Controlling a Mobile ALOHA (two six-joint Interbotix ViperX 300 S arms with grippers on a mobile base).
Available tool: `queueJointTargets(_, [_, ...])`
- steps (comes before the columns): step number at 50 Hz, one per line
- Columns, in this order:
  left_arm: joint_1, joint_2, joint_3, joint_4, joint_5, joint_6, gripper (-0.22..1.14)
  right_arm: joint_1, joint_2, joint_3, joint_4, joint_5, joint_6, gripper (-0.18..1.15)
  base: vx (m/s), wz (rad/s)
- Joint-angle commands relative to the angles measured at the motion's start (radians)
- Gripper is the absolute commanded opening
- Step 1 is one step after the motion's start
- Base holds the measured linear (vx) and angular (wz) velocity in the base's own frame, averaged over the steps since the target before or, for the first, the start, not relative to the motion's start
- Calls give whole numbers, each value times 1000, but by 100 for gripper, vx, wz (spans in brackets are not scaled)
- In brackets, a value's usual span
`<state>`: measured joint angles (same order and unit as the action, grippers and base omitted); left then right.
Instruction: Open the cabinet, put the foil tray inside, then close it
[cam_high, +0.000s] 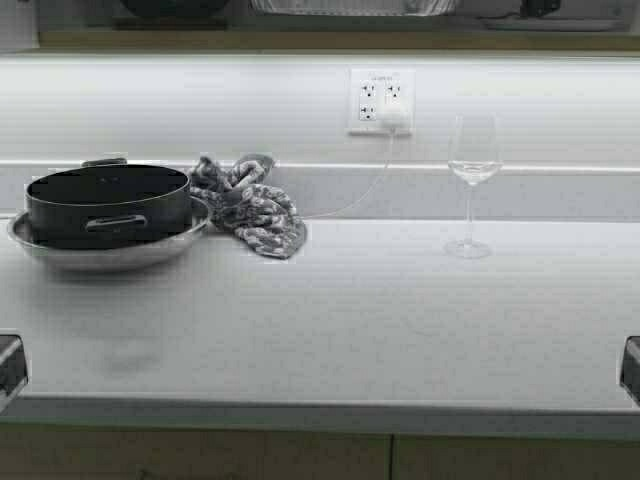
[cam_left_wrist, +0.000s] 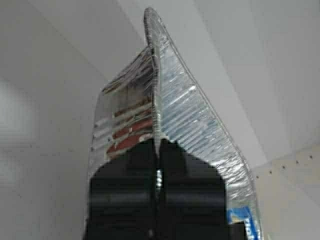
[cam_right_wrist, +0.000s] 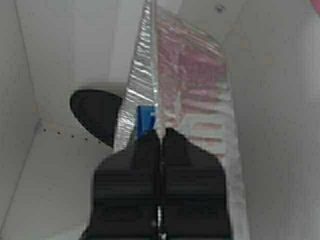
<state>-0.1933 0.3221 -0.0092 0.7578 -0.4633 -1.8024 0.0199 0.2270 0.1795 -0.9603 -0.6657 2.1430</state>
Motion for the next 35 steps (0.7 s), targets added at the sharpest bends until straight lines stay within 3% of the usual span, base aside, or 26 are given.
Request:
queueJointTargets(1, [32,-15,-9,-14,32,-11,4,-38,6,-58,-11,0,17,8,7,-1])
queueJointTargets(26, [31,-25,75,-40,26,-14,4,-54,32,-3,-34,-63,44,9,9,-2])
queueJointTargets(30, [31,-38,89,-54,3,-5,7,-55,34,-6,-32,-101,38,22,6,-1])
queueJointTargets(35, [32,-40,87,-74,-18,12,26,-61,34,-17,-28,-123,41,61,4,0])
